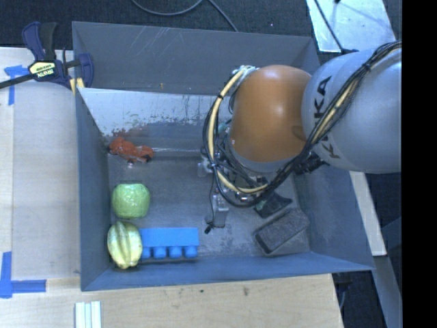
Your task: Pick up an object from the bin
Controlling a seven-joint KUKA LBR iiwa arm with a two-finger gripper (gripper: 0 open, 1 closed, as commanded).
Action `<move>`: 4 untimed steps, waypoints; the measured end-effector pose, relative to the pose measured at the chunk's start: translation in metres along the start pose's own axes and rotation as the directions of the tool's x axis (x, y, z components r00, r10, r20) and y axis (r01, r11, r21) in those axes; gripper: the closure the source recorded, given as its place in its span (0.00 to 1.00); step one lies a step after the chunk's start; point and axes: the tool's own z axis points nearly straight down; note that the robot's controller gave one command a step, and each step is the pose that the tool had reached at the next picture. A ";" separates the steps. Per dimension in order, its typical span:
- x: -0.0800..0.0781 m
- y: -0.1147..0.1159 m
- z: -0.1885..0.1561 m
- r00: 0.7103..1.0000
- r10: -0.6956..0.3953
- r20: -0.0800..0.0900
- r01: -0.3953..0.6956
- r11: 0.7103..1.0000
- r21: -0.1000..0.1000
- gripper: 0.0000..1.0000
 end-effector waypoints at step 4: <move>0.028 0.055 0.033 0.998 -0.061 0.016 0.061 0.998 -0.002 0.00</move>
Offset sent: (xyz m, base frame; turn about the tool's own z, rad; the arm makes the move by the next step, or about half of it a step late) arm -0.0314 0.0645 -0.1106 -0.0393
